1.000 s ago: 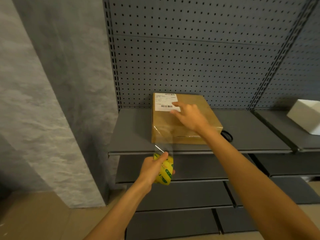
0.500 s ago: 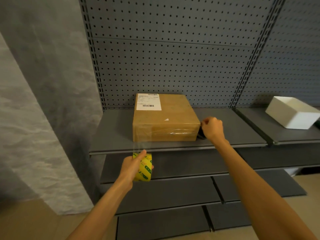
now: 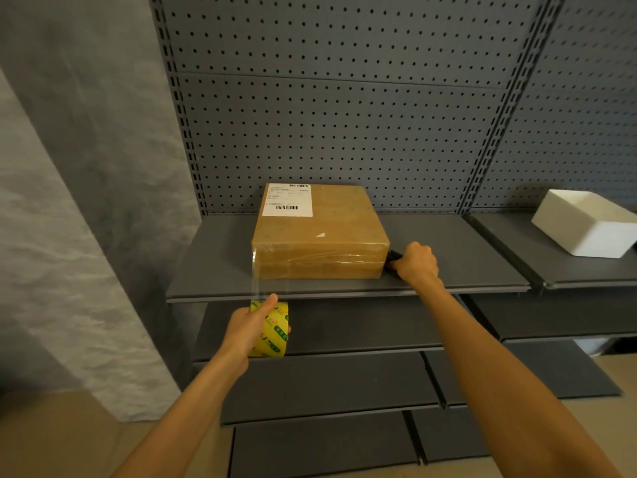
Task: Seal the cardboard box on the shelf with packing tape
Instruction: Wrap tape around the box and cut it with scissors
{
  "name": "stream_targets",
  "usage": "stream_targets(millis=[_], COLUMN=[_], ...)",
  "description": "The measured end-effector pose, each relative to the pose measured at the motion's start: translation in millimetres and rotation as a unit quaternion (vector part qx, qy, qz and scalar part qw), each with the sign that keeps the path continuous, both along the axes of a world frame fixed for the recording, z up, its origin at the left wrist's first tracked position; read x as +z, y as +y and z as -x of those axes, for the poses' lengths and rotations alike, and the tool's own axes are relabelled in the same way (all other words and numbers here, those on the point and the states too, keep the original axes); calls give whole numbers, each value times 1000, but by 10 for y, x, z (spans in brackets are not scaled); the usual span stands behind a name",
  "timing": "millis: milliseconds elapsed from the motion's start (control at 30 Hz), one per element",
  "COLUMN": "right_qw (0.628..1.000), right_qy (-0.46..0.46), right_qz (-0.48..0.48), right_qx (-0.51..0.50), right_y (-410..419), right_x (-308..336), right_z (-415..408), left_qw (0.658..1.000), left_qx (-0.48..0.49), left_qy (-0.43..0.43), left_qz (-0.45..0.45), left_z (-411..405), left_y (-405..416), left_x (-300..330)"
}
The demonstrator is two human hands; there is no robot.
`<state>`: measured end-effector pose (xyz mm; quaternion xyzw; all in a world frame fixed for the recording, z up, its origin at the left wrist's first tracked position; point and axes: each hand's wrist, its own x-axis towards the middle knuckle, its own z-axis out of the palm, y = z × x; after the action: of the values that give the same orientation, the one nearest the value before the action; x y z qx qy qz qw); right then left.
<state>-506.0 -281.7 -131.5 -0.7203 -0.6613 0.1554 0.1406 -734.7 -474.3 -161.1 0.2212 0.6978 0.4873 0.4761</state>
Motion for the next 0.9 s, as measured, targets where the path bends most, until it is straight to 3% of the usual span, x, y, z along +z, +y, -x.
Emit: stream_targets(millis=[100, 233, 367, 500, 633, 900], right_qw=[1000, 990, 969, 957, 952, 930], right_qy=[23, 117, 197, 212, 216, 107], right_qz=[-19, -82, -146, -175, -102, 58], right_qx=[-9, -2, 34, 93, 192, 347], right_y=[6, 38, -9, -165, -407, -573], right_x=[21, 114, 308, 525, 698, 633], right_z=[-34, -46, -59, -13, 151, 356], left_qw=[1000, 1000, 1000, 999, 999, 997], left_qx=[4, 5, 5, 7, 15, 44], left_qy=[9, 18, 26, 31, 31, 60], left_qz=[1, -4, -10, -20, -25, -34], left_z=[1, 8, 1, 12, 1, 41], left_y=[13, 11, -14, -40, -54, -50], left_x=[-9, -34, -63, -103, -99, -161])
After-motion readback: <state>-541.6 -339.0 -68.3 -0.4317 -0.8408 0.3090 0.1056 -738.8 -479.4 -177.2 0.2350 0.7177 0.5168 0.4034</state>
